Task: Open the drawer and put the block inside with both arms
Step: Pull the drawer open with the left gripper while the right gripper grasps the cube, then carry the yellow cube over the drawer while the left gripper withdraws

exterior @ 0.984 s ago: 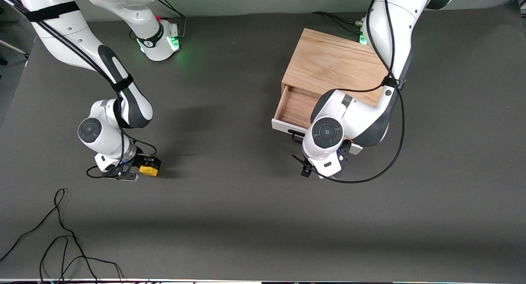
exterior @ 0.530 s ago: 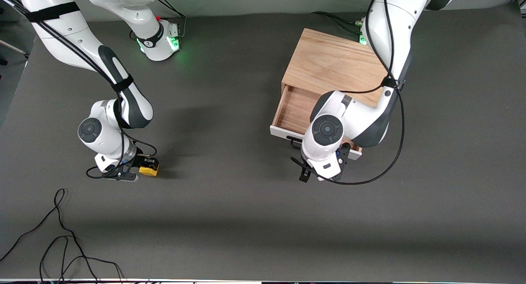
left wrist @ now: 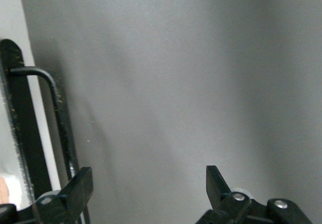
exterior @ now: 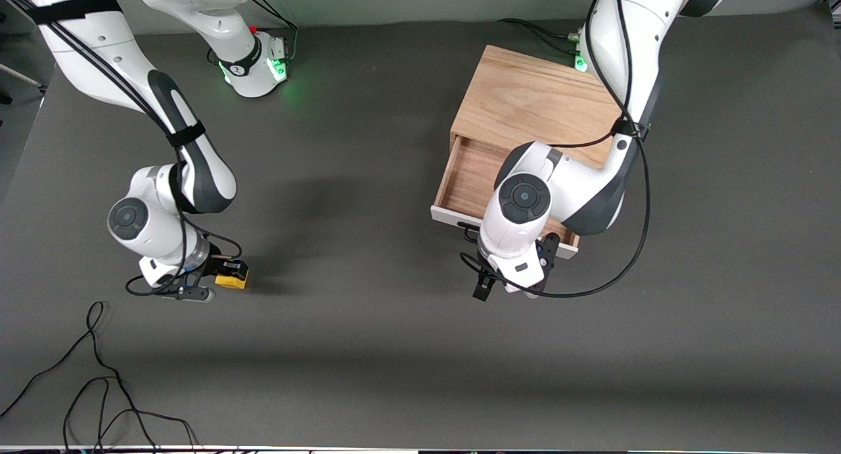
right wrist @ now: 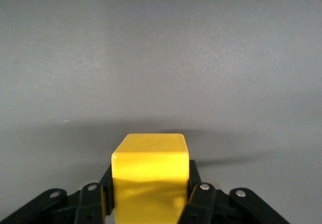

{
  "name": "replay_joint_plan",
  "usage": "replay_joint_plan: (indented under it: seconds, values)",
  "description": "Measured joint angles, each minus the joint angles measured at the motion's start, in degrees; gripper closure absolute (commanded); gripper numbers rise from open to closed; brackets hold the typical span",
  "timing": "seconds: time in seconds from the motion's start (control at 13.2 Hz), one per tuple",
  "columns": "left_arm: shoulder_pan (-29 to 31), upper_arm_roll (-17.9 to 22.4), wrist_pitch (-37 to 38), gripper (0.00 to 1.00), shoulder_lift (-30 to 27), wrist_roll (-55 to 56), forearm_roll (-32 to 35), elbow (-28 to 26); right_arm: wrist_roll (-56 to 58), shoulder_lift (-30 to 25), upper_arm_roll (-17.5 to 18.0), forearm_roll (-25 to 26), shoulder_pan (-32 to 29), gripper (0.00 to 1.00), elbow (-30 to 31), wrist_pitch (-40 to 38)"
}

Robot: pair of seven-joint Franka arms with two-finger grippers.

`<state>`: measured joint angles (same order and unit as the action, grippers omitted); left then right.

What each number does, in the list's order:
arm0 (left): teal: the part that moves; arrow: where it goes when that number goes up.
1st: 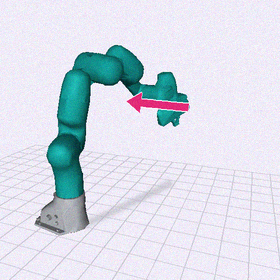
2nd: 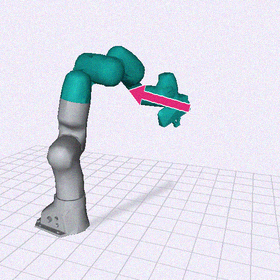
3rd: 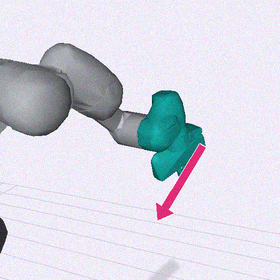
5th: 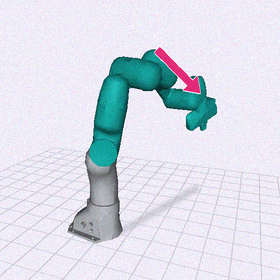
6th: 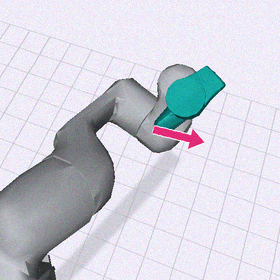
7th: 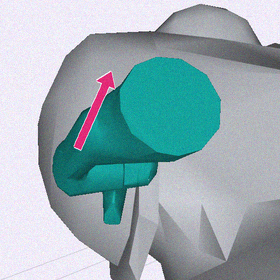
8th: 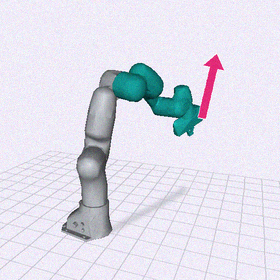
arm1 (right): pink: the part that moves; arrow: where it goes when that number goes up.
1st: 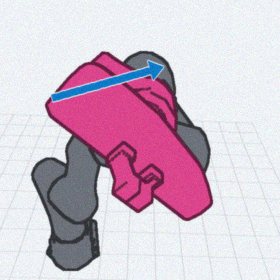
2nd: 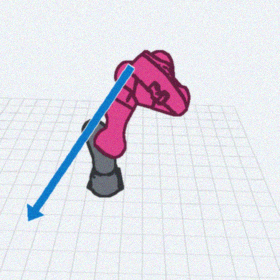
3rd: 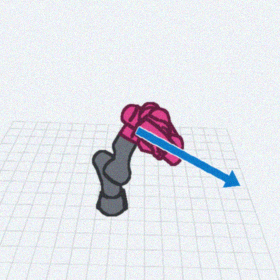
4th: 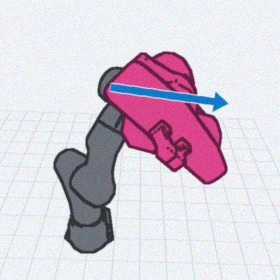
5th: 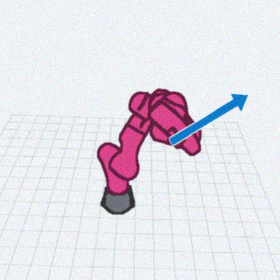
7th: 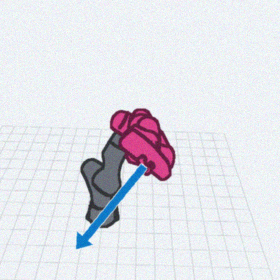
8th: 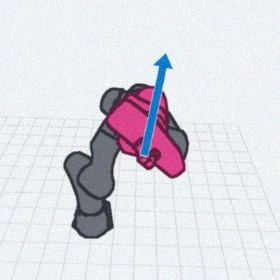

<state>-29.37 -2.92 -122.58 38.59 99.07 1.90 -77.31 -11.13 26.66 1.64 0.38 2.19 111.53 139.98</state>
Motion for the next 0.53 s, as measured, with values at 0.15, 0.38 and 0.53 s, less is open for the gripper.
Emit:
replay_joint_plan:
  seconds: [0.15,0.38,0.53]
  values:
    - [0.1,0.1,-0.1,0.00,0.0,-0.1,2.1,2.5,-0.8,-1.0,0.1,0.0,1.6,0.91,-5.6,-9.0]
    - [1.2,0.6,4.6,0.00,-1.4,-6.7,5.9,6.7,-4.0,-2.3,0.2,0.0,4.3,0.94,-16.9,-25.3]
    - [3.7,0.7,10.0,0.00,-4.3,-15.5,5.8,8.0,-6.7,-2.7,0.3,0.0,6.7,0.94,-25.7,-35.8]
